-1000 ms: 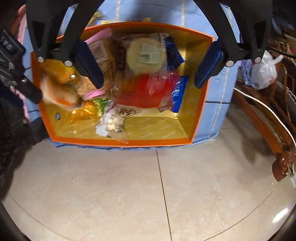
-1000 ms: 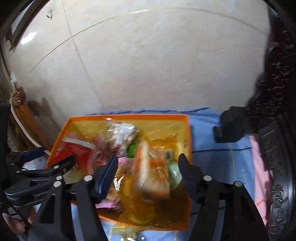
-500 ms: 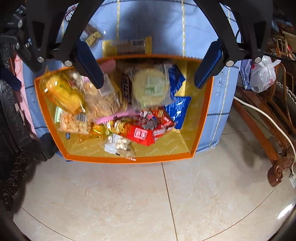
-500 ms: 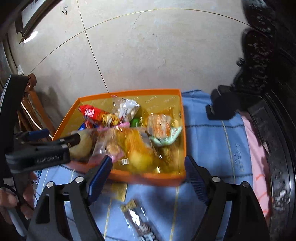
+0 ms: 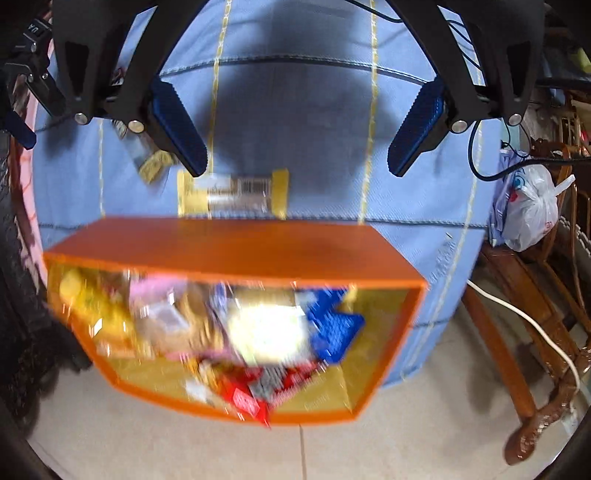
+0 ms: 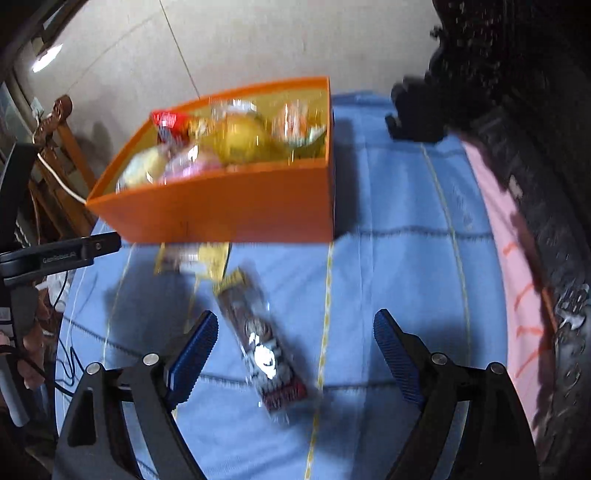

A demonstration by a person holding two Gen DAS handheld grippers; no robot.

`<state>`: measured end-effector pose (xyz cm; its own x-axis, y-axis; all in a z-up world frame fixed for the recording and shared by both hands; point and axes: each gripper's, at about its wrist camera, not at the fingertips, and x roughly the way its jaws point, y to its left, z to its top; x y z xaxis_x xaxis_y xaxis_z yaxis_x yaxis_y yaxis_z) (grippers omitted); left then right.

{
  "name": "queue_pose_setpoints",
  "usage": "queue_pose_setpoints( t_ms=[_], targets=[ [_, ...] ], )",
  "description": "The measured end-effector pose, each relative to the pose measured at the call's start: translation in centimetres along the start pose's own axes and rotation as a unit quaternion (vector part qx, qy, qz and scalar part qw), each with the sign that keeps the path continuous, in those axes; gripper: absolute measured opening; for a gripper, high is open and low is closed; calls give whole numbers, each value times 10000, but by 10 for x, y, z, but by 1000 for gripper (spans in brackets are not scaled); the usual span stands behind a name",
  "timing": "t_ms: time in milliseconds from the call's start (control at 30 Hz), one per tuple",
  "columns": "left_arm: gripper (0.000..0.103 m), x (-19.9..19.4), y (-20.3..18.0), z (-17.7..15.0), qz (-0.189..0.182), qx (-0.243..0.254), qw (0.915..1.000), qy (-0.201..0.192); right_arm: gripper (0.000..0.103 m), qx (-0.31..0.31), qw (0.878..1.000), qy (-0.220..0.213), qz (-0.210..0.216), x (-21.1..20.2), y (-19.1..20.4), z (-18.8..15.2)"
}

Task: Organize snacks
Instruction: 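Grasp the yellow cereal bar with the left tool while the right tool grasps the duck-neck snack stick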

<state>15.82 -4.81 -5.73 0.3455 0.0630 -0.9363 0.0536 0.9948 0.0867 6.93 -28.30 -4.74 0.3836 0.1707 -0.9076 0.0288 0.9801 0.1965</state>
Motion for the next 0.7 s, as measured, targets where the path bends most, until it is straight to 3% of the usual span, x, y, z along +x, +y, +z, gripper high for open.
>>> queue_pose_setpoints(
  t_ms=[233, 367, 500, 633, 700],
  targets=[
    [96, 40, -25, 3, -232, 136, 9992, 298, 87, 16, 9996, 265, 118, 10, 3, -8],
    [96, 64, -30, 14, -138, -182, 9984, 517, 90, 58, 9994, 316, 139, 14, 1, -8],
    [96, 88, -34, 21, -288, -471, 9946, 879, 90, 152, 9988, 443, 129, 23, -4, -9],
    [98, 102, -45, 24, -97, -403, 9951, 896, 90, 246, 9978, 592, 146, 34, -6, -9],
    [98, 107, -44, 26, -231, -534, 9944, 878, 90, 241, 9975, 645, 165, 38, -5, -9]
  ],
)
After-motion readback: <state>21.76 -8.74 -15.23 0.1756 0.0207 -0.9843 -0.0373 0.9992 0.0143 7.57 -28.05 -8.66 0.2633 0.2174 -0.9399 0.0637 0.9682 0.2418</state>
